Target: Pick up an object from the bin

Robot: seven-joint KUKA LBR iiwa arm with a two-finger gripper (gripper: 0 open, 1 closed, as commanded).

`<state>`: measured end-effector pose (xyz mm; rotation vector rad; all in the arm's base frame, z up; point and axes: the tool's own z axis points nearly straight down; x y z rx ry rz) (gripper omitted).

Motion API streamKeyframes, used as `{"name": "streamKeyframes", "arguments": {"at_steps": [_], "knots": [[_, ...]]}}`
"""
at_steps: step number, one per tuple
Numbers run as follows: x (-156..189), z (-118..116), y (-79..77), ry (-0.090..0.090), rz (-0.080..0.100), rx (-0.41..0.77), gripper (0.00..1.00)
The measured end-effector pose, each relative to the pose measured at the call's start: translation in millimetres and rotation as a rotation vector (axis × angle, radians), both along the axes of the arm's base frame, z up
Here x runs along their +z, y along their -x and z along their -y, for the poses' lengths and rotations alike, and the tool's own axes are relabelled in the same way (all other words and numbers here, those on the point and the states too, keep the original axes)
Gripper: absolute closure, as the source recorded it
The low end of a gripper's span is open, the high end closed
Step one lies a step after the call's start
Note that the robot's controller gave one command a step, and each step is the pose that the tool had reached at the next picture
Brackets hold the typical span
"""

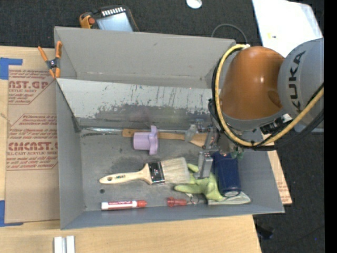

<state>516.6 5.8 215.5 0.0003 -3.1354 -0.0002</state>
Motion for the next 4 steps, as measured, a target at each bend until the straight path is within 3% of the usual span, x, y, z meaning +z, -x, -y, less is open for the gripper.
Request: {"name": "streamKeyframes", "arguments": {"at_steps": [1, 2, 3, 4], "knots": [[5, 0, -1.4, 0.0, 0.008, 0.0, 0.0], [-14, -3, -1.0, 0.001, 0.017, 0.042, 0.0], [-60, 4, -9.3, 0.0, 0.018, 0.086, 0.0], [-61, -8, 3.6, -0.001, 0.008, 0.18, 0.0]]}}
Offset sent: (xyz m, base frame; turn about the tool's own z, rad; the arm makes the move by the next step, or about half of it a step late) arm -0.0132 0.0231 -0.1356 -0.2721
